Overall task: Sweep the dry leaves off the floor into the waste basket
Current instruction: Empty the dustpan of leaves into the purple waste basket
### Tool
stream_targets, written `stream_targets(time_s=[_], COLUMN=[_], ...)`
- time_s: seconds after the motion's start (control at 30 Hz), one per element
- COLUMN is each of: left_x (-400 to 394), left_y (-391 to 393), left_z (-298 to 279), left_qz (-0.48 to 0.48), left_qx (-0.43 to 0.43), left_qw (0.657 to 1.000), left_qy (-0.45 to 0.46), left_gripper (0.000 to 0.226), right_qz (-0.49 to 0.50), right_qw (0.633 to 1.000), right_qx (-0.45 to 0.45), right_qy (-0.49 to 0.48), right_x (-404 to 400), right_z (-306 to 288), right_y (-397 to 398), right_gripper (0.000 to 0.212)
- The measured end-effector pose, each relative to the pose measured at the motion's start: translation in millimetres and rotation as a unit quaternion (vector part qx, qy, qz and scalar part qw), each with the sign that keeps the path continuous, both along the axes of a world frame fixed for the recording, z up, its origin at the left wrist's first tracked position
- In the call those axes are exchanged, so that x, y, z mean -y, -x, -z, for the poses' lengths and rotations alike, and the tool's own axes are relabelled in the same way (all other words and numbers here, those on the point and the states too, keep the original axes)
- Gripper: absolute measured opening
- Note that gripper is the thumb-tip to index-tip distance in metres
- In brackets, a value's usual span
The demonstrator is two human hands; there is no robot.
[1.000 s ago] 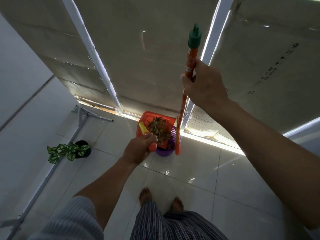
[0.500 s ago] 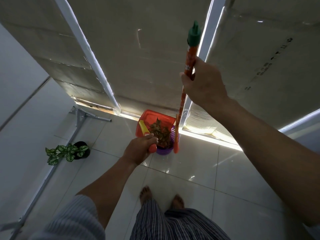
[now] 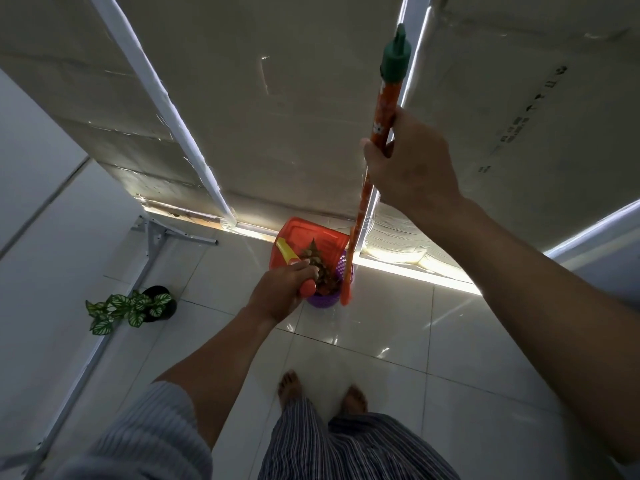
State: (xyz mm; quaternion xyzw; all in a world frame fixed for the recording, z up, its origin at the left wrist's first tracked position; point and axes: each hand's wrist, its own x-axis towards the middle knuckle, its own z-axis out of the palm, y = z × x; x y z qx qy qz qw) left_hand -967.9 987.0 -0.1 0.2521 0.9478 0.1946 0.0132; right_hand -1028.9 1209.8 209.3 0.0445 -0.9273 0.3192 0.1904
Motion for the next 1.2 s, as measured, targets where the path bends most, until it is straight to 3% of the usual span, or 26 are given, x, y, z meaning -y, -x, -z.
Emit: stream_targets(time_s=[1.2], left_x=[-24], left_y=[-21], left_z=[-7], left_qz=[0.051], left_qx=[-0.022], left_qw=[0.998], left_qy=[0.044], left_gripper=[0.041], right_qz=[0.013], right_qw=[1.000], right_qx=[0.001], right_qy=[0.012], right_x=[-12], right_z=[0], right_y=[-3], right_gripper=[0.027])
